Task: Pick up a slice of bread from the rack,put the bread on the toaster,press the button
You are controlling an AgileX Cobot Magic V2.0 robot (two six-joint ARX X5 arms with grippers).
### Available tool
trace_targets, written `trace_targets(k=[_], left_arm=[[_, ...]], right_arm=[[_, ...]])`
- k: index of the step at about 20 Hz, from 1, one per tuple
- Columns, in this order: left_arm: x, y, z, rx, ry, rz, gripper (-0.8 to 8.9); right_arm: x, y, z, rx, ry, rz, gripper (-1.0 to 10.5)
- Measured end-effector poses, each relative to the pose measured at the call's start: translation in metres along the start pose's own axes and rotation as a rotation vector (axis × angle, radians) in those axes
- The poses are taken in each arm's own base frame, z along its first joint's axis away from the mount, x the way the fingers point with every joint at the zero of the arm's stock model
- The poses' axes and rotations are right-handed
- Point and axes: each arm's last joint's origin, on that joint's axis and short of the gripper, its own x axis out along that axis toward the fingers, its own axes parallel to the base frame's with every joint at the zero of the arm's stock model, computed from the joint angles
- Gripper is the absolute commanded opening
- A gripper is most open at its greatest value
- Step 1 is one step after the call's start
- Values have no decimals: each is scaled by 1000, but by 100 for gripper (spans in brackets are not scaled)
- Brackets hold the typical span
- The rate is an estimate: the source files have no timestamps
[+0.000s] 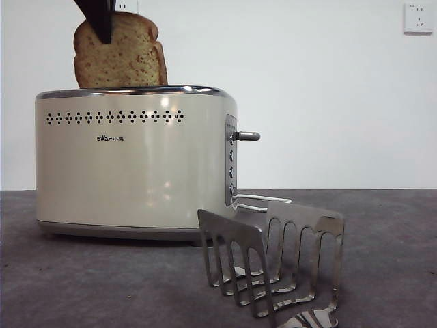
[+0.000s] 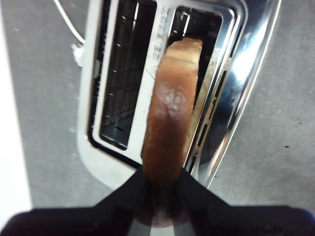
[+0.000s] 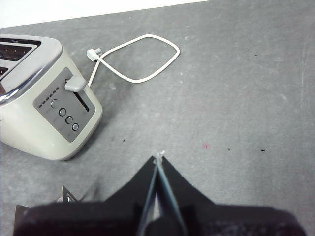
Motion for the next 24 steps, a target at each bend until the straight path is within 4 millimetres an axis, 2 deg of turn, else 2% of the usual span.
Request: trace_targets(k=[5,11,19,20,23,24], left_arm=[[21,5,7,1,3,-42,-9],[36,7,13,5,17,-57,-9],[39,8,16,1,-22,-65,1],[39,8,16,1,-22,-65,17],[38,8,16,0,-22,-62,229],[38,8,16,-1,-24,-59,264]], right_arm=[[0,0,0,-4,0,0,-8],[3,-1,1,-14,15,-1,-8],[10,-3,2,-13,45,-3,-8],[12,-3,2,-11,52,-3,-8],[14,-4,3,-9,59,-4,-8],[14,-4,3,-9,58,-4,-8]])
